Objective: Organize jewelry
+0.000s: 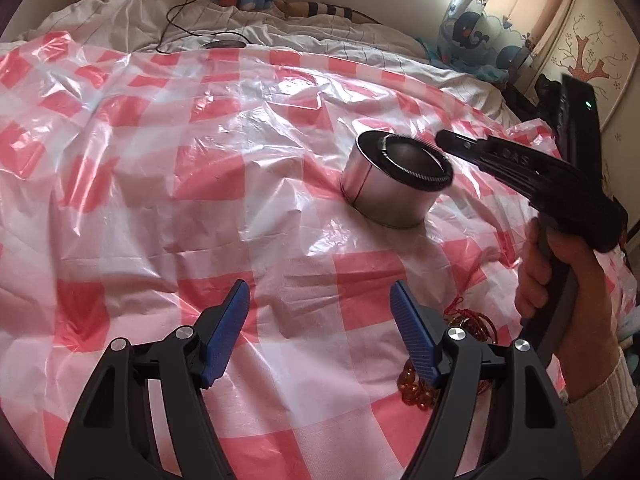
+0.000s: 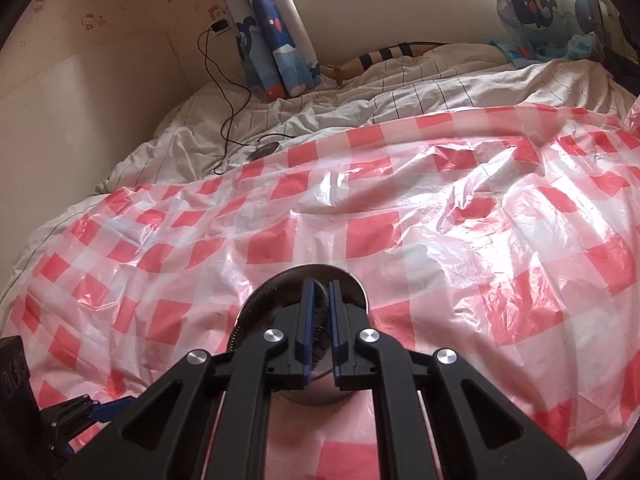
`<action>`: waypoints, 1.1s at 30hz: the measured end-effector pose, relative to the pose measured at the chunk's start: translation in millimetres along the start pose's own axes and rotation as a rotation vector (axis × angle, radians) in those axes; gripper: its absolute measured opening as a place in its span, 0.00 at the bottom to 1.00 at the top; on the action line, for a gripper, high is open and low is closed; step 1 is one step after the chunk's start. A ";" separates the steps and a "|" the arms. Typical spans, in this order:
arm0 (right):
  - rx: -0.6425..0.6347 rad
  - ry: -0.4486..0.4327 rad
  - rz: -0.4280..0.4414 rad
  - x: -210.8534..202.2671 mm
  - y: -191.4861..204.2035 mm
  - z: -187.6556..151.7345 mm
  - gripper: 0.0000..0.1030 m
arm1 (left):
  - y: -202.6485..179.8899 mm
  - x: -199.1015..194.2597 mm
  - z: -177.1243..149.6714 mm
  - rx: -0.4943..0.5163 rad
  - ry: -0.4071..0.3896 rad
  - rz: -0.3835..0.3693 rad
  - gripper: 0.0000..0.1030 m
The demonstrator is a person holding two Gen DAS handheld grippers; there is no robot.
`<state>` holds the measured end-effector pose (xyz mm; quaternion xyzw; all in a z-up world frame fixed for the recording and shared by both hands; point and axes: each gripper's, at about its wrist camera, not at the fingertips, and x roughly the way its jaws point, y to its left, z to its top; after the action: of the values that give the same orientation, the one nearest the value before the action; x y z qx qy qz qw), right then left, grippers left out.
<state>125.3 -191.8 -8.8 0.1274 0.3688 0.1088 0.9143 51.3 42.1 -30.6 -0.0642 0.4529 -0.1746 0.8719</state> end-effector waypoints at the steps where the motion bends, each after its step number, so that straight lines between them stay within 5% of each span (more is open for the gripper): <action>1: -0.002 0.013 -0.024 5.0 -1.7 1.2 0.12 | -3.7 0.6 -1.1 0.020 0.003 -0.012 0.67; 2: 0.003 0.014 -0.037 5.8 -4.3 1.6 0.25 | -8.8 1.7 -1.6 0.037 0.007 -0.025 0.67; 3: 0.011 0.002 -0.036 1.3 -7.3 1.3 0.29 | -13.1 2.0 -2.2 0.054 0.009 -0.038 0.67; 8: -0.043 -0.013 -0.029 -56.5 -9.5 -18.7 0.29 | -32.5 5.3 -10.5 0.127 0.069 -0.154 0.67; 13: -0.075 0.016 -0.036 -118.5 -19.6 -76.2 0.32 | -50.6 -2.9 -35.2 0.143 0.056 -0.209 0.67; 17: 0.032 0.040 -0.024 -120.6 -38.0 -87.6 0.32 | -70.7 9.8 -48.7 0.197 0.075 -0.211 0.67; 22: 0.017 0.033 0.013 -117.4 -32.1 -83.1 0.32 | -92.0 4.3 -54.3 0.278 0.013 -0.207 0.67; 25: 0.007 0.065 0.036 -111.8 -27.4 -85.5 0.32 | -91.0 7.7 -51.4 0.246 0.010 -0.222 0.57; 28: -0.008 0.070 0.043 -109.1 -22.0 -85.5 0.32 | -91.8 11.6 -51.3 0.251 0.027 -0.226 0.32; 33: -0.007 0.085 0.038 -102.8 -21.6 -86.4 0.32 | -94.0 11.9 -52.3 0.271 0.027 -0.205 0.21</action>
<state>-5.5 -229.0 -9.2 0.1263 0.4043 0.1328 0.8961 -8.0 -47.2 -44.7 0.0105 0.4280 -0.3228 0.8441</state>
